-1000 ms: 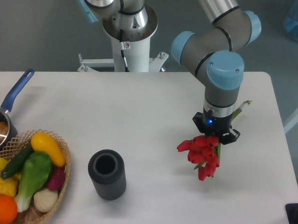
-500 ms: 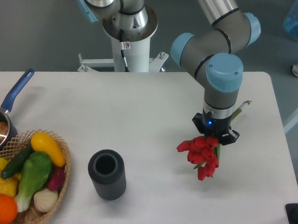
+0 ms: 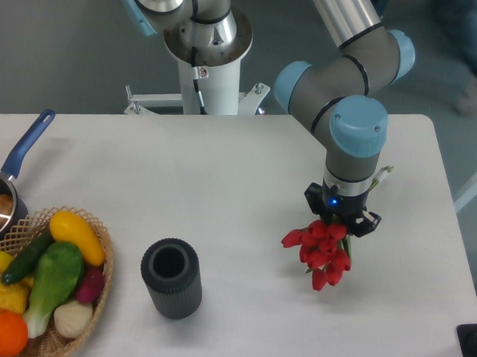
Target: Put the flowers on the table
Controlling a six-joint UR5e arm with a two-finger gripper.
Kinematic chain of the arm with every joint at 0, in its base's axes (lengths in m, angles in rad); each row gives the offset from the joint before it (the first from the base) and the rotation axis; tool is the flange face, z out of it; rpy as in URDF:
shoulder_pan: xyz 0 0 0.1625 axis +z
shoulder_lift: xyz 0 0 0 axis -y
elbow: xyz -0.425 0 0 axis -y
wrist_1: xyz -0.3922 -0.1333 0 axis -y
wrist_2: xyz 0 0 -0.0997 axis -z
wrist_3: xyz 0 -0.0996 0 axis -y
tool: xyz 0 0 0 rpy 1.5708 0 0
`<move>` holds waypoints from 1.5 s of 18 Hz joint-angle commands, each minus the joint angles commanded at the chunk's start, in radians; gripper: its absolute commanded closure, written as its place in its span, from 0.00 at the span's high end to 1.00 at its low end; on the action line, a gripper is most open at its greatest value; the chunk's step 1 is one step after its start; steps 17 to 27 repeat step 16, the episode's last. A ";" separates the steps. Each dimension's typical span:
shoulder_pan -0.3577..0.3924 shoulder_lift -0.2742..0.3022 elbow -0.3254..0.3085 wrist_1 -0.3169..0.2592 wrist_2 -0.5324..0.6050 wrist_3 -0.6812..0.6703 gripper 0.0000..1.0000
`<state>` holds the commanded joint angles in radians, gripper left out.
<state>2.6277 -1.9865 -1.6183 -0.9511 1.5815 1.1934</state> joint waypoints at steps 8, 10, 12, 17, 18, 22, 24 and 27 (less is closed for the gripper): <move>0.035 -0.018 0.000 0.054 -0.009 0.009 1.00; 0.043 -0.026 0.012 0.084 -0.009 0.012 1.00; 0.049 -0.047 0.044 0.101 -0.009 0.026 1.00; 0.064 -0.051 0.052 0.106 -0.012 0.028 1.00; 0.064 -0.051 0.052 0.106 -0.012 0.028 1.00; 0.064 -0.051 0.052 0.106 -0.012 0.028 1.00; 0.064 -0.051 0.052 0.106 -0.012 0.028 1.00; 0.064 -0.051 0.052 0.106 -0.012 0.028 1.00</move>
